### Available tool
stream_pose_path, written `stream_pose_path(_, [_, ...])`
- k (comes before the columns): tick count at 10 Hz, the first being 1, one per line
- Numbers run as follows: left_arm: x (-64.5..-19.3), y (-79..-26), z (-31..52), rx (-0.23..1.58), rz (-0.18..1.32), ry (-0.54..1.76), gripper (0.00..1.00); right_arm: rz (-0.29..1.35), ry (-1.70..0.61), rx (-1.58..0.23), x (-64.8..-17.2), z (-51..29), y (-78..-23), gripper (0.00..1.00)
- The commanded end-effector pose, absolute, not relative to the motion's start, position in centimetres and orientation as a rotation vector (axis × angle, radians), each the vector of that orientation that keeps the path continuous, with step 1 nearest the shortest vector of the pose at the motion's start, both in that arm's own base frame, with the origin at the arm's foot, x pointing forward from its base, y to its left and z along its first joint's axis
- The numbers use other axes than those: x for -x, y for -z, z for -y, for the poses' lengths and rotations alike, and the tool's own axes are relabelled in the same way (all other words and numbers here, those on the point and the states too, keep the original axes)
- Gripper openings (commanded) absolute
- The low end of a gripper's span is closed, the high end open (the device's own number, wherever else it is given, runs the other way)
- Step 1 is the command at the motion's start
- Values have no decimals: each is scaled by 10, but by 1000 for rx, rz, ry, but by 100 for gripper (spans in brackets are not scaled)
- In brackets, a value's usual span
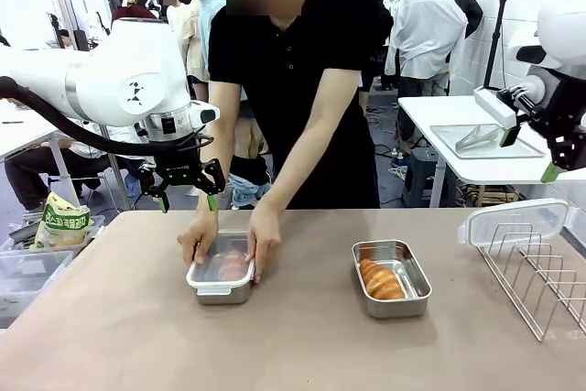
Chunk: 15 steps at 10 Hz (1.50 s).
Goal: Place the bread in airtight containers.
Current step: Pick up one Airtight Container lid and hand it to the human.
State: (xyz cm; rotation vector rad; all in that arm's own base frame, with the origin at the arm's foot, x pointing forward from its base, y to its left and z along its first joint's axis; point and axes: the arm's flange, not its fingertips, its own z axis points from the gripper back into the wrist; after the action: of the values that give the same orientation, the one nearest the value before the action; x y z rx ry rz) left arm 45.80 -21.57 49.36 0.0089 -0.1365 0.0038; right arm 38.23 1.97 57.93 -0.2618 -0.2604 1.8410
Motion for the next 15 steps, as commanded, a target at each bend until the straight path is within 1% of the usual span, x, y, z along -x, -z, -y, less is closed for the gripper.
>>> stream_pose_path(1, [-458, -495, 214, -9, 140, -5, 100, 249, -1825, 268, -382, -17, -578, 100])
stream_pose_path(2, [-458, -495, 214, -9, 140, -5, 100, 207, -1861, 314, -389, -25, -581, 100])
stream_pose_path(4, [-458, -495, 214, -9, 140, -5, 100, 208, -1841, 220, -425, -8, -561, 100])
stream_pose_path(5, [-458, -495, 214, -9, 140, -5, 100, 260, -1849, 178, -443, -1, -550, 100])
stream_pose_path(7, [-458, -495, 214, -9, 140, -5, 100, 267, -1793, 125, -458, 14, -530, 100])
stream_pose_path(10, [-458, -495, 214, -9, 140, -5, 100, 242, -1750, 111, -462, 27, -510, 100])
stream_pose_path(11, [-458, -495, 214, -9, 140, -5, 100, 211, -1730, 134, -462, 29, -507, 100])
stream_pose_path(15, [-458, -495, 214, -9, 140, -5, 100, 212, -1713, 168, -464, 34, -501, 100])
